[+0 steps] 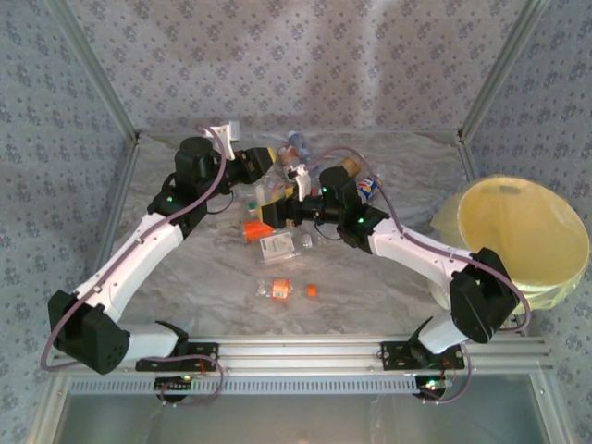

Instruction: Put the plastic bottles in the bin

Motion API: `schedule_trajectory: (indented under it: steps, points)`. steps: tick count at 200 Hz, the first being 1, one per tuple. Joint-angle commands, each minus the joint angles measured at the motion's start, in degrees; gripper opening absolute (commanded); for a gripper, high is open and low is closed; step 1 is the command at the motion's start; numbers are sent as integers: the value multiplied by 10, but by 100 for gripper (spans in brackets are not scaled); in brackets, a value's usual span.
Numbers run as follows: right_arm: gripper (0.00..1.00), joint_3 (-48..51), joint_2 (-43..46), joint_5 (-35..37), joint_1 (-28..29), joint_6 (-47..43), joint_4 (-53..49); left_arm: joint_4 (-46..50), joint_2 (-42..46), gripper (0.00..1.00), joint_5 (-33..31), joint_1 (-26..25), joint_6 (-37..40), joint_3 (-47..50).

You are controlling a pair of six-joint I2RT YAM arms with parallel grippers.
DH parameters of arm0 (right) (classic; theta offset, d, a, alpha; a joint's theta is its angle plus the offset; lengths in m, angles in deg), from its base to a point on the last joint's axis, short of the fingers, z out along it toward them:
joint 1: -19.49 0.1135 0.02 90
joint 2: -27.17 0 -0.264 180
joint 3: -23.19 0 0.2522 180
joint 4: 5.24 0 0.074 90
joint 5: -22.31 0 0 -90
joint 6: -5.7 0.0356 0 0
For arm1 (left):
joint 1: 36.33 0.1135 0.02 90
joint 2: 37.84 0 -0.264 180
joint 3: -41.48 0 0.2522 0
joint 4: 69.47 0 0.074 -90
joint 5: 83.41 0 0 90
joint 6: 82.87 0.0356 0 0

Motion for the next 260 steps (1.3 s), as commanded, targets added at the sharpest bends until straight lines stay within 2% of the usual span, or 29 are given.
schedule_trajectory:
  steps: [1,17,27,42,56,72,96,119,148,200,221,241,260]
  points:
    - [70,-22,5,22,-5,1,-27,-27,0,31,16,-4,0,-18]
    - [64,-19,13,28,-9,-4,-33,-22,1,34,16,-5,0,-19]
    - [62,-18,19,34,-11,-7,-39,-17,1,40,15,-5,-2,-21]
    - [58,-16,28,35,-19,-9,-47,-8,1,58,9,-5,-6,-25]
    - [55,-12,36,37,-31,-9,-57,2,3,82,4,-4,-7,-28]
    - [54,-7,52,48,-41,-17,-77,6,10,97,4,-4,-5,-28]
    - [53,-8,89,80,-57,-41,-133,10,23,98,-4,-2,-5,-20]
    - [53,-16,139,116,-73,-76,-197,8,44,98,-40,-1,-5,7]
    - [52,-50,220,180,-100,-130,-315,2,66,98,-72,1,23,51]
    - [51,-142,339,391,-163,-200,-523,15,89,98,-152,3,28,110]
    - [51,-188,366,505,-195,-206,-598,11,89,98,-170,6,30,125]
    - [50,-215,386,617,-231,-216,-648,10,81,98,-175,9,29,128]
    - [50,-205,411,675,-264,-219,-662,14,69,98,-176,13,26,123]
